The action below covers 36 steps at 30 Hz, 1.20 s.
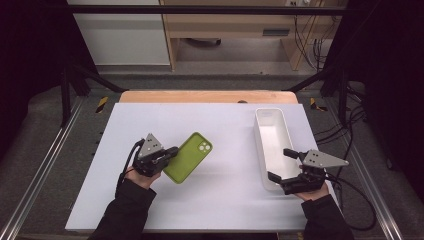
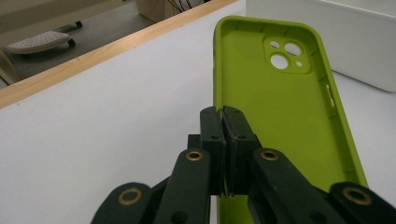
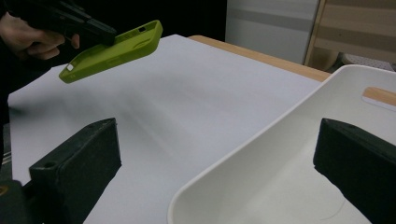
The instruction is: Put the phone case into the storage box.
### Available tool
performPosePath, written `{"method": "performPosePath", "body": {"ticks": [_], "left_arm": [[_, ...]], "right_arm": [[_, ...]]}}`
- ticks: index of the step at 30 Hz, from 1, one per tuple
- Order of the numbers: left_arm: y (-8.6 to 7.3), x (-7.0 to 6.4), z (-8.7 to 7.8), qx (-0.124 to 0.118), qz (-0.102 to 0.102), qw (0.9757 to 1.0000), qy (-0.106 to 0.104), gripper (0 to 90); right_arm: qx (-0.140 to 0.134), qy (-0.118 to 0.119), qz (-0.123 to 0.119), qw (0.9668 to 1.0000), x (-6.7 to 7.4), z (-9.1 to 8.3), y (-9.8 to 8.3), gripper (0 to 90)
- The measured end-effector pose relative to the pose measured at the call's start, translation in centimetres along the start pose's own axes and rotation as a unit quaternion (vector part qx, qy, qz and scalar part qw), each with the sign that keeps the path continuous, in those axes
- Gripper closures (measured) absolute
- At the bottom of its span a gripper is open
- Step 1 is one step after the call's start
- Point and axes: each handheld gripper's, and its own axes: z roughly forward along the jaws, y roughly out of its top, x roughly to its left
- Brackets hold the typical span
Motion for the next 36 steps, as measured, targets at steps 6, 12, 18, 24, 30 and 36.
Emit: {"method": "performPosePath", "body": {"ticks": [6, 12, 18, 24, 30, 36], "left_arm": [[0.0, -0.3, 0.0, 0.000, 0.004, 1.0000, -0.001, 87.7], [0.0, -0.7, 0.2, 0.001, 0.009, 0.9999, -0.006, 87.8], [0.0, -1.0, 0.5, 0.004, 0.015, 0.9998, -0.009, 87.7], [0.1, -1.2, 0.6, 0.004, 0.019, 0.9997, -0.012, 87.7], [0.1, -1.4, 0.6, 0.003, 0.022, 0.9996, -0.015, 87.8], [0.2, -1.8, 0.8, 0.005, 0.028, 0.9994, -0.019, 87.7]], "right_arm": [[0.000, 0.007, 0.003, 1.0000, 0.5, 0.4, 0.5, 1.4], [0.011, 0.014, 0.002, 0.9998, 1.2, 1.3, 1.0, 1.4], [0.015, 0.016, 0.002, 0.9998, 1.4, 1.8, 1.3, 1.4], [0.019, 0.019, 0.000, 0.9996, 1.6, 2.3, 1.8, 1.4], [0.026, 0.020, -0.001, 0.9995, 1.8, 2.7, 2.2, 1.4], [0.029, 0.022, -0.001, 0.9993, 2.0, 3.2, 2.6, 1.4]]}}
